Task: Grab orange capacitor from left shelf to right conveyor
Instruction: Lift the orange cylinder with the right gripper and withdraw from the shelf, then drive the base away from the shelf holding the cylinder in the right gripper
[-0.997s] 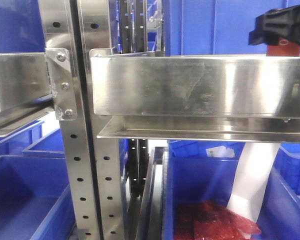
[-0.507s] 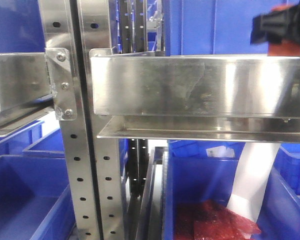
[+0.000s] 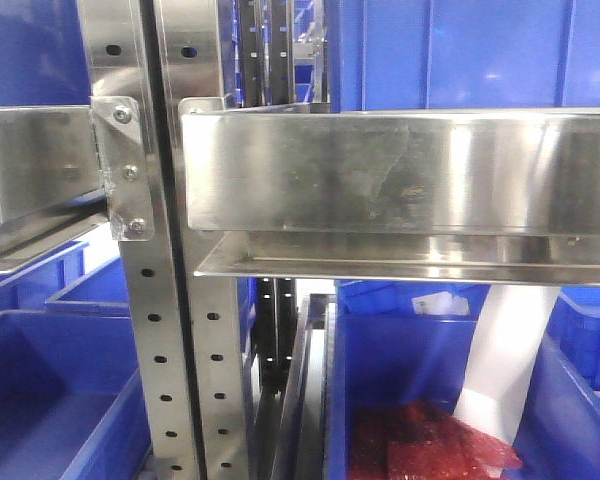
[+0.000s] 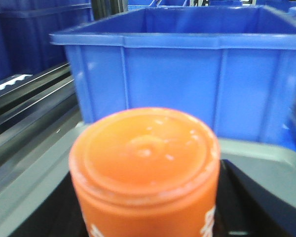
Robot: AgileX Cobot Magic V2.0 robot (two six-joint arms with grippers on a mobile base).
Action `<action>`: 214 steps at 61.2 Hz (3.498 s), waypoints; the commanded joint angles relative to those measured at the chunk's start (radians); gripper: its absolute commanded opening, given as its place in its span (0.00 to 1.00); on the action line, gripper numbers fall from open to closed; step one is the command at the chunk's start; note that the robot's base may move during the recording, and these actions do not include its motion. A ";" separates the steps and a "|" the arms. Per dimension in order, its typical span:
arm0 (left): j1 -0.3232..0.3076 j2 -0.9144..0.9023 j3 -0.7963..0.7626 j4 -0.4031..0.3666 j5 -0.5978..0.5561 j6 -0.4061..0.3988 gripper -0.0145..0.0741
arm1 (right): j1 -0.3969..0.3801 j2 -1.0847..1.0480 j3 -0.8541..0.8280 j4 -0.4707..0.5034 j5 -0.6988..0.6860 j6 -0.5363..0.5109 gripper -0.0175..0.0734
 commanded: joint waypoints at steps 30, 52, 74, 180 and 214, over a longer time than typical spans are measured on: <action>0.002 -0.013 -0.006 -0.003 -0.088 -0.002 0.02 | -0.009 -0.656 0.165 -0.012 0.245 -0.066 0.33; 0.002 -0.013 -0.006 -0.003 -0.088 -0.002 0.02 | -0.009 -0.700 0.166 -0.012 0.263 -0.066 0.33; 0.002 -0.013 -0.006 -0.003 -0.088 -0.002 0.02 | -0.009 -0.700 0.166 -0.012 0.263 -0.066 0.33; 0.002 -0.013 -0.004 -0.003 -0.088 -0.002 0.02 | -0.009 -0.700 0.166 -0.012 0.263 -0.066 0.33; 0.002 -0.013 -0.004 -0.003 -0.088 -0.002 0.02 | -0.009 -0.700 0.166 -0.012 0.263 -0.066 0.33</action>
